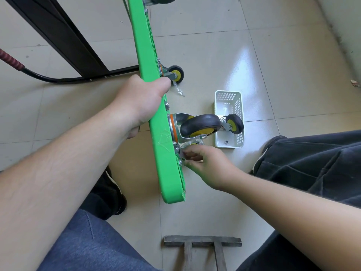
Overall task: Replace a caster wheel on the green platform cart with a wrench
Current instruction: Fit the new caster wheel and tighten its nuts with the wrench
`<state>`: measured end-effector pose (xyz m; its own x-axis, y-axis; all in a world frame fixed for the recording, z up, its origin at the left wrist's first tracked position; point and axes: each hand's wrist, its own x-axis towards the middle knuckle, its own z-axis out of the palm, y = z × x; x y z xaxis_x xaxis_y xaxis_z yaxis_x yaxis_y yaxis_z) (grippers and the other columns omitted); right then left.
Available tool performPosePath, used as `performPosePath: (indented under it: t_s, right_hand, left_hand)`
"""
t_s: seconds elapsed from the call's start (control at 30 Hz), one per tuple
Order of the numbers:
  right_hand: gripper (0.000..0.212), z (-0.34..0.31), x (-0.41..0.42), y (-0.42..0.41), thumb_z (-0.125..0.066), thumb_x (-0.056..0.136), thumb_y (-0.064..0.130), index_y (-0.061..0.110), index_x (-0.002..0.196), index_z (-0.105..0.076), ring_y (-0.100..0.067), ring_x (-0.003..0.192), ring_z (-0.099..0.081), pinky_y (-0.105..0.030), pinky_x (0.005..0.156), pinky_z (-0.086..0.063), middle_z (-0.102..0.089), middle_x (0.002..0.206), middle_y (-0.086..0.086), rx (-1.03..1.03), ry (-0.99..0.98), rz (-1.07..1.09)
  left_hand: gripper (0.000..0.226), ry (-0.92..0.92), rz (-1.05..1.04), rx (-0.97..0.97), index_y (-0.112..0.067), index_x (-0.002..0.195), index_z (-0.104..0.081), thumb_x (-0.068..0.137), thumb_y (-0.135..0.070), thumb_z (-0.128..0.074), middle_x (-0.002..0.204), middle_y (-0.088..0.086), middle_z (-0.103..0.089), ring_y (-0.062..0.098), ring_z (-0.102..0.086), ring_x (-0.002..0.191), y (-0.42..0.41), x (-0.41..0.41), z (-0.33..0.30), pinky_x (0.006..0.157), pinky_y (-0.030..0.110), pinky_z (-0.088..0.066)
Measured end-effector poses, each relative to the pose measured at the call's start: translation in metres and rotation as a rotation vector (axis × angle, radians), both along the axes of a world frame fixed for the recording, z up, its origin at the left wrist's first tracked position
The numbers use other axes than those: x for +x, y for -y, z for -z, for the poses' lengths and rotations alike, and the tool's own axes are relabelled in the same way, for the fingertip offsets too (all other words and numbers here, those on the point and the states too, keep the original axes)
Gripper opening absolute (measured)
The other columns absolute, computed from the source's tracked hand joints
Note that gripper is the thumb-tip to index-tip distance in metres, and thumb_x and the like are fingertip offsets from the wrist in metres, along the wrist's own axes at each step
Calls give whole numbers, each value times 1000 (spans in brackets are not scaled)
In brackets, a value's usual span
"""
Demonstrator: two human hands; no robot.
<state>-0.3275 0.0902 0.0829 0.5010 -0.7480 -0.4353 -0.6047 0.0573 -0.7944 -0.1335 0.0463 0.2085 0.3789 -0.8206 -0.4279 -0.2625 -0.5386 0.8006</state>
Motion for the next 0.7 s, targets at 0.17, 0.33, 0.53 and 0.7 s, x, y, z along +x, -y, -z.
performPosePath:
  t_s: [0.17,0.33,0.53,0.7]
  right_hand:
    - [17,-2,3,0,-67,98,16,21,114,-72,-13,95,-68,-34,90,-55,-76,102,9,-66,38,-9]
    - [8,-1,1,-3,-64,99,17,24,96,-66,-27,74,-53,-42,70,-51,-62,78,-3,-106,47,-81]
    - [6,-3,1,-3,-63,99,20,19,96,-68,-31,79,-57,-42,77,-53,-66,82,-8,-122,10,-73]
    - [9,-7,3,-13,-65,100,20,18,104,-72,7,59,-57,-14,61,-42,-68,81,12,-24,-20,-3]
  left_hand:
    - [14,-15,12,-21,-26,76,-49,76,-36,-59,57,-8,-34,19,-31,59,0,1,1,68,36,-29]
    - [20,-7,8,-4,-25,71,-44,75,-38,-58,47,-14,-30,19,-27,52,0,1,1,63,34,-24]
    - [21,4,18,0,-25,71,-44,78,-38,-59,46,-13,-30,17,-28,48,-1,0,0,64,33,-26]
    - [17,10,21,9,-25,72,-46,69,-39,-56,49,-12,-31,20,-28,54,-1,0,-1,69,40,-26]
